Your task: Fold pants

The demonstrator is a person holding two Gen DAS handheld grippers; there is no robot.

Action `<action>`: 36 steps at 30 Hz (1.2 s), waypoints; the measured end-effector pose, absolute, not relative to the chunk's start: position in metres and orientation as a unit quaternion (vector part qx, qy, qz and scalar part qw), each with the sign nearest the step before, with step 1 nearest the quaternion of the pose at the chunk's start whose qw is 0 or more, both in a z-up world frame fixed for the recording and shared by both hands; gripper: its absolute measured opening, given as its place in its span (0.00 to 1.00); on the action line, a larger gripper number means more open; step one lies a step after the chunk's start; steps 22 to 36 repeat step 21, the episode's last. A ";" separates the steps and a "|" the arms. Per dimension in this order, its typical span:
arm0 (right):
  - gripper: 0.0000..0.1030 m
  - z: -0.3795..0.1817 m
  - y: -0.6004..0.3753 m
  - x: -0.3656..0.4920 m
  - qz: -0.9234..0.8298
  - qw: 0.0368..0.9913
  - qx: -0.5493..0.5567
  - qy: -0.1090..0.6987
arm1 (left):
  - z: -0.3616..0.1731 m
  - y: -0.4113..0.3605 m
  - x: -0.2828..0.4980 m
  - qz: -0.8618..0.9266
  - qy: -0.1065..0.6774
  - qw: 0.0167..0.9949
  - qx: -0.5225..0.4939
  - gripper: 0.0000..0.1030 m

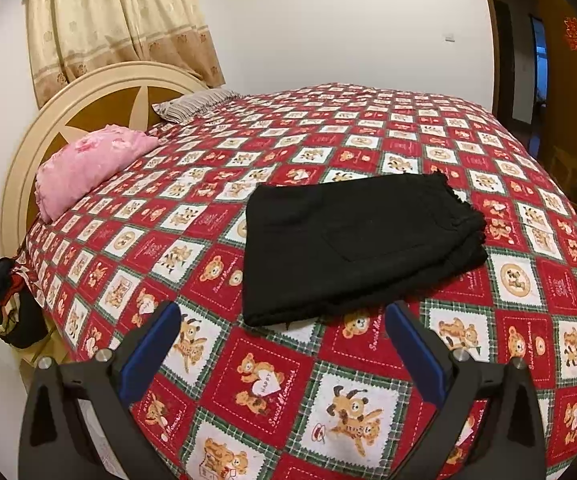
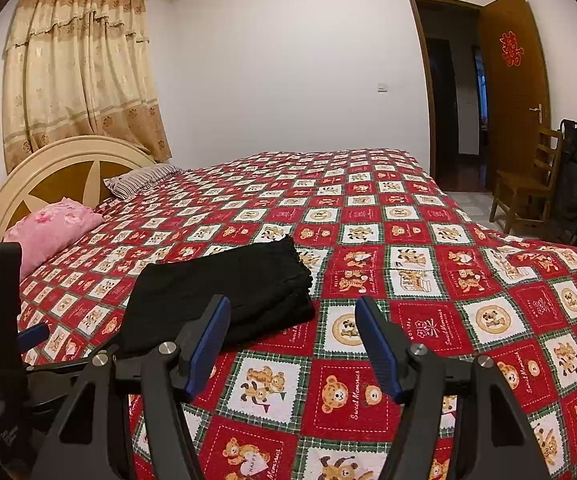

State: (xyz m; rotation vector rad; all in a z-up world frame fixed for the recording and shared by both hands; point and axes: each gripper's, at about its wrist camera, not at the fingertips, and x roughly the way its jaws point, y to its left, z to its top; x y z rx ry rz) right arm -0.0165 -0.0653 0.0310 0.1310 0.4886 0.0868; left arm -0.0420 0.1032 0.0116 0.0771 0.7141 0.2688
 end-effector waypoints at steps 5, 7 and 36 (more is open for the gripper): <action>0.64 0.031 -0.065 -0.016 0.043 0.967 0.065 0.242 | 0.010 0.104 -0.041 0.130 0.351 0.927 0.036 1.00; 0.64 0.030 -0.066 -0.016 0.042 0.967 0.065 0.242 | 0.009 0.106 -0.039 0.120 0.357 0.926 0.026 1.00; 0.64 0.028 -0.069 -0.015 0.040 0.967 0.066 0.243 | 0.007 0.106 -0.033 0.095 0.363 0.927 0.011 1.00</action>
